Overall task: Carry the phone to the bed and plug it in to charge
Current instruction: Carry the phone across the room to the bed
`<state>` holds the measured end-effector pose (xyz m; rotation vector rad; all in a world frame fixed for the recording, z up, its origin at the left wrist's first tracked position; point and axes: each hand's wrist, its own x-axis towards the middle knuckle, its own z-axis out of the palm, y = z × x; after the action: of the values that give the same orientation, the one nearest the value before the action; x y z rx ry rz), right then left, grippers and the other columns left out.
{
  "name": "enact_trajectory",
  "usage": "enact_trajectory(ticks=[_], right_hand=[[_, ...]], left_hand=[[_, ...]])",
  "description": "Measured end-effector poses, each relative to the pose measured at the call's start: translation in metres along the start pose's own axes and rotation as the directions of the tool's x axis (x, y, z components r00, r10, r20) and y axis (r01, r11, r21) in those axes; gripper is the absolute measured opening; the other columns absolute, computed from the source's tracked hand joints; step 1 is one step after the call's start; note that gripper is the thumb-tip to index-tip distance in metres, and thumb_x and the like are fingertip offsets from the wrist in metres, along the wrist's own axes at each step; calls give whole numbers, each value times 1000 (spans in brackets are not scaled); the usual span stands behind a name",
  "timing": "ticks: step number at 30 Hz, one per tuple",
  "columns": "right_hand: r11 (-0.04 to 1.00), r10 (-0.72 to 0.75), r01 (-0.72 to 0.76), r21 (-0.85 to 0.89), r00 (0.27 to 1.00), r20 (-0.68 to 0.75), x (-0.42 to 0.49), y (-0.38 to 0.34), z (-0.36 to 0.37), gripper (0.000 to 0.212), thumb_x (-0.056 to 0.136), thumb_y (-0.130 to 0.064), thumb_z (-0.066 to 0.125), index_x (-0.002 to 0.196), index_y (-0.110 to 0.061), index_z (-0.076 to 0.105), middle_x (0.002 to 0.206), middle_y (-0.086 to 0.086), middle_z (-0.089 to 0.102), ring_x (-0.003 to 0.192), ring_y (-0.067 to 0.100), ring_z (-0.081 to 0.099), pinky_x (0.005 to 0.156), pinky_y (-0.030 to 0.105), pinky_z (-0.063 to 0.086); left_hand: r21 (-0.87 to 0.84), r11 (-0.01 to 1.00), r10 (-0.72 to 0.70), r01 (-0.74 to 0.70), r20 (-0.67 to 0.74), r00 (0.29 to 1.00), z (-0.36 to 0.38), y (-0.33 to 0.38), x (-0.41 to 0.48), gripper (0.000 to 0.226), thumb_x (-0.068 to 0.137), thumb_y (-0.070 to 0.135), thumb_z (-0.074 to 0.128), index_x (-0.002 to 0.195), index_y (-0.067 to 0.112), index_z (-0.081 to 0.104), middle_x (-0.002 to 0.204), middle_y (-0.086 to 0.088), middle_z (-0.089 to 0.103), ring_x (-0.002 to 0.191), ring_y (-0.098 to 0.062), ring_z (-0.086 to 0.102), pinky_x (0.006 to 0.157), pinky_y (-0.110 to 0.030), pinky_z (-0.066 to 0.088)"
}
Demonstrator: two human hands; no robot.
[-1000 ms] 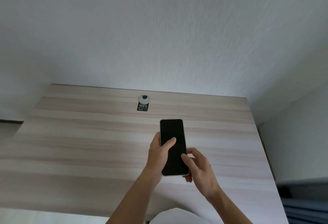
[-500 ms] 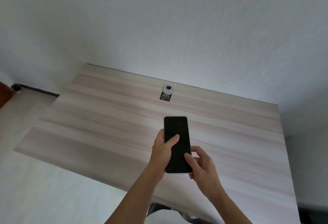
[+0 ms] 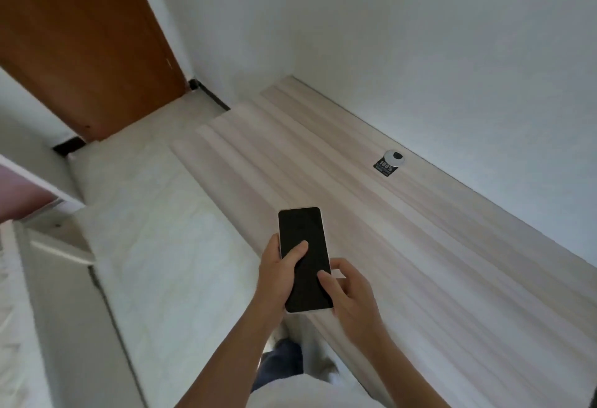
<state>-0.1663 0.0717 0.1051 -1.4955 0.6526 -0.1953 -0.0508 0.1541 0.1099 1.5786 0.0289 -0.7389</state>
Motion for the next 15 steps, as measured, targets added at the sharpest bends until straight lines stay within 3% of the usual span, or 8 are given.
enact_trajectory(ticks=[2,4,5,8,11,15], right_hand=[[1000,-4,6,-28,997,77,-2,4,16,10,97,-35,55,101,-28,62,75,1,79,70,20,76,56,27,56],[999,-6,14,-48,988,156,0,6,34,12,90,-46,56,96,-37,62,78,4,79,77,31,75,71,47,61],[999,-8,18,-47,979,205,1,7,43,12,88,-47,56,94,-39,62,78,4,80,78,27,76,75,49,61],[991,-34,76,-113,942,335,4,5,74,14,88,-51,53,94,-41,60,76,-2,79,73,12,76,65,31,60],[982,-30,108,-156,901,432,6,3,103,9,94,-43,55,98,-36,59,66,-3,76,51,3,63,49,16,44],[973,-21,140,-184,845,535,12,0,141,7,100,-25,54,103,-22,59,54,-10,69,45,-2,59,45,8,41]], left_hand=[[-55,999,-8,3,-96,995,-22,-5,-12,22,90,25,69,111,22,63,102,-8,73,89,-24,74,66,-33,58],[-95,995,-10,-6,-175,985,-43,-7,-23,22,89,25,70,110,21,64,102,-9,74,89,-24,74,67,-33,57],[-109,994,-11,-13,-213,977,-55,-8,-29,22,89,25,70,109,21,64,102,-9,74,89,-25,74,68,-34,57],[-154,988,-17,-35,-322,946,-89,-11,-43,20,89,25,70,108,22,63,99,-6,75,86,-23,75,66,-32,57],[-189,980,-22,-62,-410,912,-121,-13,-53,19,89,25,70,106,21,63,96,-5,75,82,-21,75,64,-30,58],[-197,977,-32,-78,-498,866,-156,-15,-56,18,90,24,68,107,21,62,101,-7,73,91,-27,73,79,-43,61]])
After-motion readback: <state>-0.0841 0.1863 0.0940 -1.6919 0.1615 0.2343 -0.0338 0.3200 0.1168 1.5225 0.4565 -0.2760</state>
